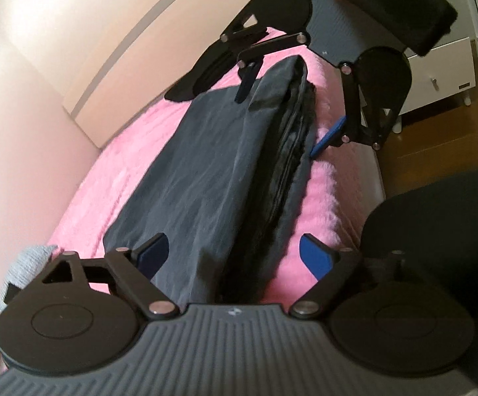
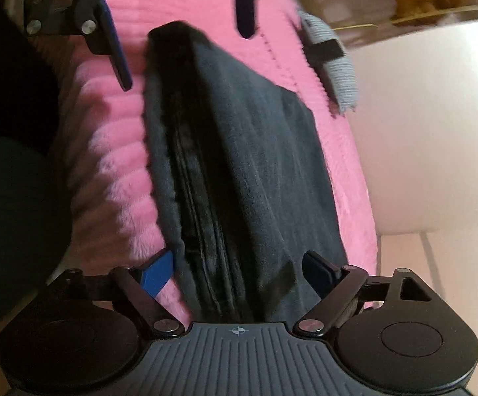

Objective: Fold clothes
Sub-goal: 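Lift the folded jeans bundle up off the bed with both grippers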

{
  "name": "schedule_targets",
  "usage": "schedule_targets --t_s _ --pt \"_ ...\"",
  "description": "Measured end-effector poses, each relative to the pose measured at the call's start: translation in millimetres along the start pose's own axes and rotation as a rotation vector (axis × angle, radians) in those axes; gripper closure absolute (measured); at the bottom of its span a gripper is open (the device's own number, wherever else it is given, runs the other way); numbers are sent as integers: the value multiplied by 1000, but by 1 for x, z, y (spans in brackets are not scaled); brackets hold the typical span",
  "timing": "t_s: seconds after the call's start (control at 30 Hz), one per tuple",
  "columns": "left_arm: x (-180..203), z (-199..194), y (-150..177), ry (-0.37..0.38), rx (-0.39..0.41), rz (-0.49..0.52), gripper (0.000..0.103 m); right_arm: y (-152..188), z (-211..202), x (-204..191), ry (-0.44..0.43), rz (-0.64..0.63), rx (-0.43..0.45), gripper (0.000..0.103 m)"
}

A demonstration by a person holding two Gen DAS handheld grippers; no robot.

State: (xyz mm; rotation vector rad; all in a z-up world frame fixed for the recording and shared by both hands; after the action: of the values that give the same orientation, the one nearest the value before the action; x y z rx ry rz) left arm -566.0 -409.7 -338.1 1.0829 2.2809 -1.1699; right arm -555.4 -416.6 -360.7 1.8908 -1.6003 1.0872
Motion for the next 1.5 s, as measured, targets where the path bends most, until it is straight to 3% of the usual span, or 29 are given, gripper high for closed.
schedule_targets --t_s 0.23,0.3,0.37,0.4,0.57,0.6,0.63,0.67,0.8,0.83,0.9,0.97,1.13,1.2,1.4,1.5 --pt "3 13 -8 -35 -11 31 18 2 12 4 -18 21 14 19" --pt "6 16 -9 -62 -21 73 18 1 9 14 -51 45 8 48" --pt "9 19 -10 -89 -31 115 18 -3 1 30 -47 91 17 63" --pt "10 21 -10 -103 -36 136 18 -5 -3 40 -39 122 23 64" --pt "14 40 -14 -225 -88 251 21 -11 -7 65 -31 191 35 64" --pt "14 45 -12 -252 -113 279 29 -11 -6 67 -36 197 35 65" --pt "13 51 -11 -280 -139 306 48 -11 -5 67 -43 208 36 65" --pt "12 54 -10 -280 -152 311 55 -10 -3 66 -47 216 36 64" --pt "5 55 -8 -240 -176 284 71 -5 -13 60 -45 248 43 64" --pt "0 52 -11 -224 -174 270 72 -5 -13 57 -40 249 47 64" --pt "-9 48 -15 -194 -170 243 73 -1 -17 50 -20 249 54 51" --pt "-20 44 -21 -167 -158 217 74 4 -19 42 -1 246 56 45" --pt "-33 40 -27 -127 -146 202 74 10 -8 35 81 198 34 38" --pt "-34 37 -25 -120 -145 190 74 13 1 34 102 184 12 24" --pt "-43 33 -17 -83 -147 140 75 30 25 24 150 104 -45 25" --pt "-45 31 -12 -60 -141 119 75 35 25 27 174 97 -36 35"
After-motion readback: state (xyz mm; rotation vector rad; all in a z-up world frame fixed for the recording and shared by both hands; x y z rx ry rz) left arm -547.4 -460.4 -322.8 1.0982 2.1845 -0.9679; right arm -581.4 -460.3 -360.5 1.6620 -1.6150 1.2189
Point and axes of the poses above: each gripper's, at about its wrist camera, not at the fingertips, and z roughly the way its jaws point, x to its right, y to its underside, the point moved 9 cm from there along z, roughly the way its jaws point, and after that the axes turned 6 degrees about -x, right-handed, at the moved point
